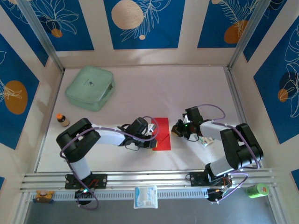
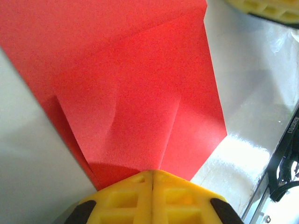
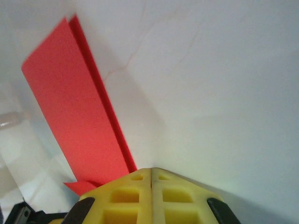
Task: Fold a paper plane with a square sheet of paper (pick it up from the middle)
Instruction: Fold the triangle a second time at the center of the table.
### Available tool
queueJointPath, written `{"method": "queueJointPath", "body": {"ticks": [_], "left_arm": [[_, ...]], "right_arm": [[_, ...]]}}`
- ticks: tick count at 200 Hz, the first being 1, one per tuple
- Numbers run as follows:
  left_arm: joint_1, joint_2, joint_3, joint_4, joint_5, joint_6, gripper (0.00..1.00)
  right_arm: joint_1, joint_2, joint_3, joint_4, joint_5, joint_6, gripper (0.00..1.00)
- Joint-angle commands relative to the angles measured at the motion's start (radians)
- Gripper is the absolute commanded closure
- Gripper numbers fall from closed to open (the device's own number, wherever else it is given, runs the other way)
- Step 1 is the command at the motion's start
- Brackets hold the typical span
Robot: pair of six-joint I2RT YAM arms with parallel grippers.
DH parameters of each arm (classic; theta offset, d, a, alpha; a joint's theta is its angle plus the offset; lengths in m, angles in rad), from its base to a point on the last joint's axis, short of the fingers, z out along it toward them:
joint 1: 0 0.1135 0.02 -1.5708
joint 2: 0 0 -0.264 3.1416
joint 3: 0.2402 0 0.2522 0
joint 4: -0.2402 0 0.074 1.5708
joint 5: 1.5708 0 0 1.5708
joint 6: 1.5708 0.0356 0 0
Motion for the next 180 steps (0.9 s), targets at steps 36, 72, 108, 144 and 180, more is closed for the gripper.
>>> {"method": "queueJointPath", "body": {"ticks": [36, 72, 108, 144, 180], "left_arm": [[0.009, 0.006, -0.053, -0.103, -0.028, 0.016, 1.0], [0.008, 0.001, -0.054, -0.1, -0.032, 0.013, 1.0], [0.009, -0.016, -0.036, -0.093, -0.004, 0.008, 1.0], [0.009, -0.052, 0.014, -0.082, 0.031, -0.012, 1.0], [0.008, -0.013, 0.088, -0.068, 0.049, 0.001, 0.97]], "right_arm": [[0.075, -0.158, -0.024, 0.022, -0.066, -0.004, 0.98], [0.159, -0.033, -0.015, 0.112, -0.118, 0.025, 0.99], [0.135, 0.068, -0.006, 0.062, -0.077, -0.024, 1.0], [0.116, 0.091, -0.041, 0.056, -0.082, -0.039, 1.0], [0.115, 0.089, -0.054, 0.062, -0.084, -0.035, 1.0]]}}
